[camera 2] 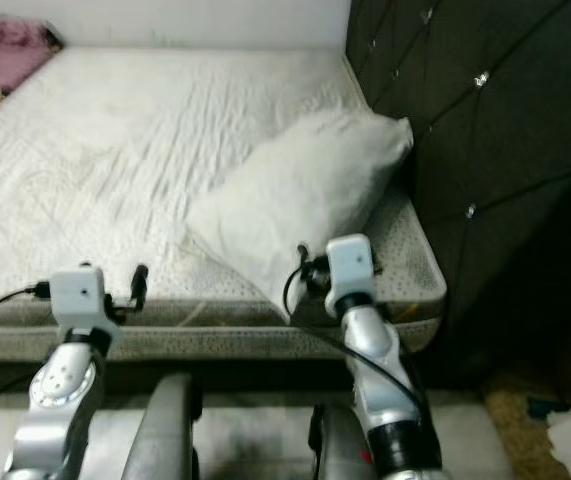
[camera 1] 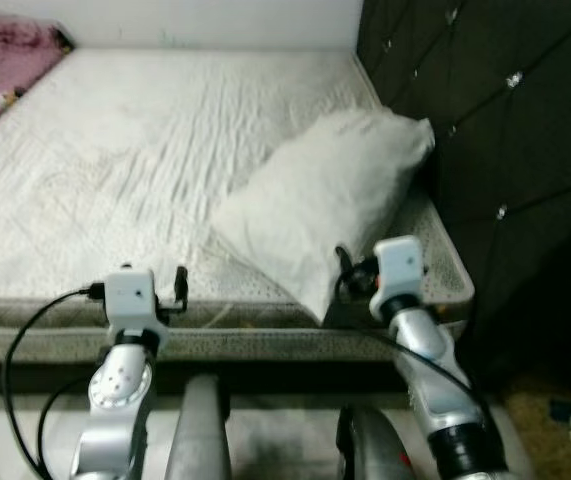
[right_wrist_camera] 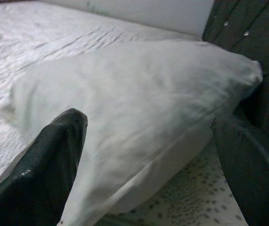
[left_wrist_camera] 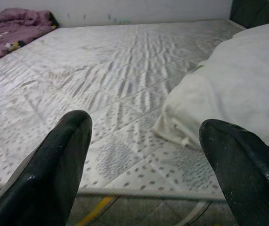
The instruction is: Clean up the room
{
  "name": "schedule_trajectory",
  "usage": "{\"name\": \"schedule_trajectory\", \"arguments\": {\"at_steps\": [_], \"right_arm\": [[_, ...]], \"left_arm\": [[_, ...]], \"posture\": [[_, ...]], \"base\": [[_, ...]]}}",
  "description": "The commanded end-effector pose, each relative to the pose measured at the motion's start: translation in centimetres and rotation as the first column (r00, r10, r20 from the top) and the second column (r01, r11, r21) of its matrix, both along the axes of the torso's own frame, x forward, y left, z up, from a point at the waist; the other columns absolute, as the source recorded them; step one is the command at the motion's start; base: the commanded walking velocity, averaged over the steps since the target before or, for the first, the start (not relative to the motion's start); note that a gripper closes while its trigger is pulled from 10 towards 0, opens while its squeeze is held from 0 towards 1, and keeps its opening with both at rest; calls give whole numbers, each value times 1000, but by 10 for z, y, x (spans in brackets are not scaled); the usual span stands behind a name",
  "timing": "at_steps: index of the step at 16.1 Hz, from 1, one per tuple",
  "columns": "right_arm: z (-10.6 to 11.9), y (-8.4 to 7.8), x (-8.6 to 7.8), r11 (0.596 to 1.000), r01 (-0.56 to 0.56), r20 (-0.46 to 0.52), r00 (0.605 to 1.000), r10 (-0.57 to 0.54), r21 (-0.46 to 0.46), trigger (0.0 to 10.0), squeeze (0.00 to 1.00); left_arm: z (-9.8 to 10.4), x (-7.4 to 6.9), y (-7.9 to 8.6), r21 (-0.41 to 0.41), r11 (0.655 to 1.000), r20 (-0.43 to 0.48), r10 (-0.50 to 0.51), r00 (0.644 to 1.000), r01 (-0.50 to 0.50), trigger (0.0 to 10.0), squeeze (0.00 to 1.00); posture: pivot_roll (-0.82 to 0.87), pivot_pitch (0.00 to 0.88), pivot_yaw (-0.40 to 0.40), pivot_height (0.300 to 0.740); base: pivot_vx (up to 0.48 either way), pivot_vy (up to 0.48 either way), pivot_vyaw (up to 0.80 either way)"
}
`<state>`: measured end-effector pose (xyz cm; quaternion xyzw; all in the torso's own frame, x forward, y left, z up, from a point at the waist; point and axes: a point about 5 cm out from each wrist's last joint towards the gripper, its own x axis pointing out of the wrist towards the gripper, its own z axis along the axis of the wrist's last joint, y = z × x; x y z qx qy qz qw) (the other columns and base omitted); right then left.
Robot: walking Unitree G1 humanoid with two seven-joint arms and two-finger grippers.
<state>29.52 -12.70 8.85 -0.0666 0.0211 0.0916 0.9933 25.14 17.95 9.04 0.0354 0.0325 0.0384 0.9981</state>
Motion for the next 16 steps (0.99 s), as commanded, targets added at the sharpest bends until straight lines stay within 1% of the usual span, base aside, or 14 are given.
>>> {"name": "schedule_trajectory", "arguments": {"at_steps": [1, 2, 3, 4, 6, 7, 9, 13, 15, 16], "right_arm": [[12, 6, 6, 999, -31, 56, 998, 31, -12, 10000, 0], [15, 6, 7, 999, -14, 93, 995, 18, -39, 10000, 0], [12, 4, 8, 999, 4, 52, 999, -2, -37, 10000, 0], [9, 4, 5, 999, -11, 40, 999, 13, -49, 10000, 0], [6, 6, 2, 999, -35, 30, 999, 35, 17, 10000, 0], [6, 6, 2, 999, -40, 30, 999, 40, 27, 10000, 0], [6, 6, 3, 998, -44, 24, 999, 43, 36, 10000, 0], [7, 7, 3, 997, -60, 24, 998, 59, 50, 10000, 0], [7, 7, 4, 997, -62, 25, 998, 61, 56, 10000, 0], [7, 8, 4, 997, -63, 24, 998, 61, 55, 10000, 0]], "left_arm": [[12, 6, 0, 7, 1000, 45, 3, 999, -3, 10000, 0], [12, 5, 1, 7, 1000, 46, 5, 999, -5, 10000, 0], [12, 5, 2, 6, 1000, 49, 10, 999, -10, 10000, 0], [12, 5, 2, 5, 1000, 48, 9, 999, -10, 10000, 0], [12, 5, 1, 6, 1000, 48, 3, 999, -3, 10000, 0], [12, 5, 1, 6, 1000, 47, 2, 999, -2, 10000, 0], [12, 6, 0, 4, 1000, 48, -1, 999, 0, 10000, 0], [14, 9, 0, -2, 1000, 54, 0, 999, 0, 10000, 0], [14, 10, 0, -4, 1000, 53, -3, 999, 3, 10000, 0], [14, 11, 0, -21, 1000, 50, -1, 999, 2, 10000, 0]], "posture": [[59, 47, -29, 611], [58, 45, -27, 611], [56, 45, -28, 611], [56, 44, -28, 611], [60, 42, -29, 611], [60, 41, -28, 611], [60, 41, -28, 602], [59, 47, -28, 557], [57, 48, -28, 557], [57, 48, -28, 557]], "base": [[0, 0, 0], [0, 0, 0], [0, 0, 0], [0, 0, 0], [0, 0, 0], [0, 0, 0], [0, 0, 0], [0, 0, 0], [0, 0, 0], [0, 0, 0]]}}
